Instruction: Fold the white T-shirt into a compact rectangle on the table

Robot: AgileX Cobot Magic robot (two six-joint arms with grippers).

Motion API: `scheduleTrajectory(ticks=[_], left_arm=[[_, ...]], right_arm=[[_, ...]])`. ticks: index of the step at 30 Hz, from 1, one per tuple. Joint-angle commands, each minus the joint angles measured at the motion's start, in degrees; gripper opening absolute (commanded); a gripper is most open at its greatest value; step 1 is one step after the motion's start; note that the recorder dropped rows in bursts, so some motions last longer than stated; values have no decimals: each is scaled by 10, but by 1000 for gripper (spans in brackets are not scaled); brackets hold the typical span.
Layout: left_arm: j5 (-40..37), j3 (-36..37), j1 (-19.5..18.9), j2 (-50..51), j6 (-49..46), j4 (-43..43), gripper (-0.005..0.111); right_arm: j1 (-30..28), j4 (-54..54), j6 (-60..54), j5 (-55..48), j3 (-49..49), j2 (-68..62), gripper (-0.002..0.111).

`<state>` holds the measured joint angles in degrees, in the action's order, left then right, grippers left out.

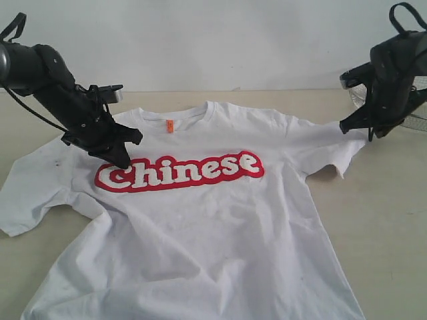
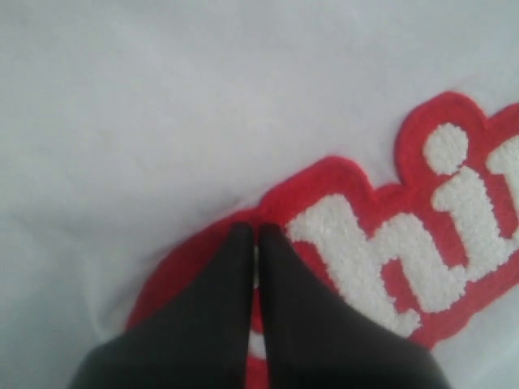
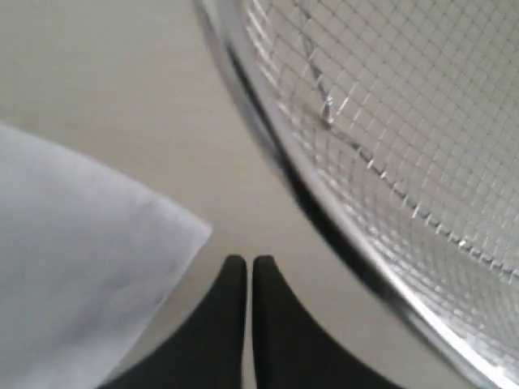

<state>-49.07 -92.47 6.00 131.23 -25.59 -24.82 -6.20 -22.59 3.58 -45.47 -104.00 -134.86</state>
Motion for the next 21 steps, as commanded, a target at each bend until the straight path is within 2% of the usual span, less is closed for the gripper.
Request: scheduleTrajectory(ticks=[1, 5, 14, 18, 21], left_arm=[[10, 11, -1, 28, 3, 59, 5], [11, 11, -1, 28, 3, 59, 5], [8, 11, -1, 28, 3, 59, 5], [2, 11, -1, 28, 3, 58, 5], [2, 11, -1, 28, 1, 58, 5]], right_arm=[[0, 155, -78, -79, -7, 37, 0], [9, 282, -140, -144, -7, 54, 0], [62, 292, -131, -245, 6, 88, 0], [55, 334, -134, -186, 93, 155, 0], [39, 378, -144, -77, 209, 220, 0]])
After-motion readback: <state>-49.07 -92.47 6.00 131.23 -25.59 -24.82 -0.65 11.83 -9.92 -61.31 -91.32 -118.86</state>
